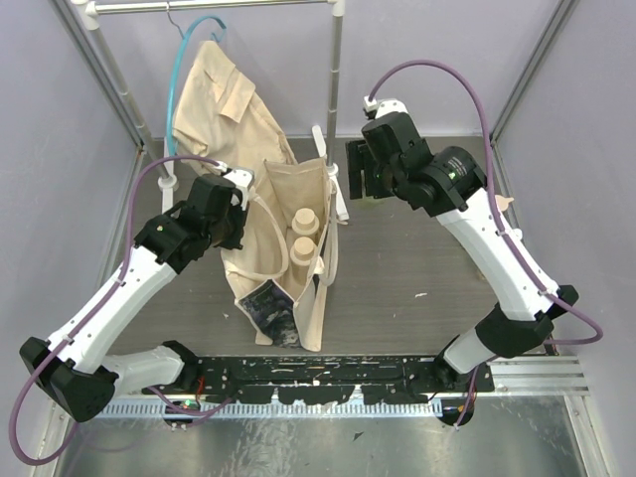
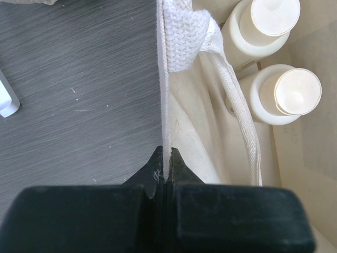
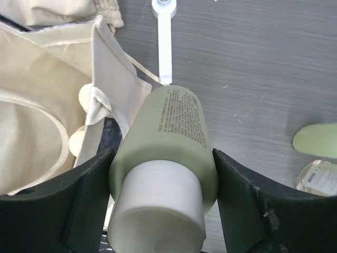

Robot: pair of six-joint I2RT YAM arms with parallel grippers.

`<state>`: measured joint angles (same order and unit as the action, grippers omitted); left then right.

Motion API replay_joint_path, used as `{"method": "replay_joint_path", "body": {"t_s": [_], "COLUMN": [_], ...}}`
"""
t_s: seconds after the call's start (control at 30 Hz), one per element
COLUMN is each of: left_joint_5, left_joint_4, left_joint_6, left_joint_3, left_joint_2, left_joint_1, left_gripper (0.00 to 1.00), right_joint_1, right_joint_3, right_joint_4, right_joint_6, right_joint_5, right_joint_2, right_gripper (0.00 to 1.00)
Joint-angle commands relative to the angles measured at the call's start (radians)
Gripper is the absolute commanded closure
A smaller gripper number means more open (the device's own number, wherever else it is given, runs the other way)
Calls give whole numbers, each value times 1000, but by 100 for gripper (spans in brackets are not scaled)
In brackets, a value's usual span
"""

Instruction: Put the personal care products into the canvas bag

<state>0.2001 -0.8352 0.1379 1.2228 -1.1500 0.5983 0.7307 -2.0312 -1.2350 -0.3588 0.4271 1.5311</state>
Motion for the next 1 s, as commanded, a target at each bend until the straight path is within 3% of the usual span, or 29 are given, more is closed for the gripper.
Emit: {"method": "replay_joint_path", "body": {"t_s": [0.0, 0.2, 0.6, 0.83, 0.97], "left_joint_5": [15, 16, 18, 29, 49], "left_joint_4": [67, 68, 74, 65, 51], "left_joint_6": [-11, -6, 10, 15, 12], "left_joint_3": [-3, -1, 6, 44, 66], "left_joint_2": [15, 9, 4, 4, 7], "left_joint_1": [3, 3, 3, 3, 2], "left_gripper": [100, 100, 100, 100, 100], "right_joint_1": [2, 8, 69, 90, 102], "right_joint_3": [-67, -132, -172, -40, -59], "right_joint_4": [218, 364, 451, 468, 397], "right_joint_6": [133, 194, 232, 187, 147], "right_joint_5": [-95, -328, -455, -551, -587], "right_joint_2": [-45, -19, 29, 76, 136], "right_gripper": [99, 99, 99, 99, 99]}}
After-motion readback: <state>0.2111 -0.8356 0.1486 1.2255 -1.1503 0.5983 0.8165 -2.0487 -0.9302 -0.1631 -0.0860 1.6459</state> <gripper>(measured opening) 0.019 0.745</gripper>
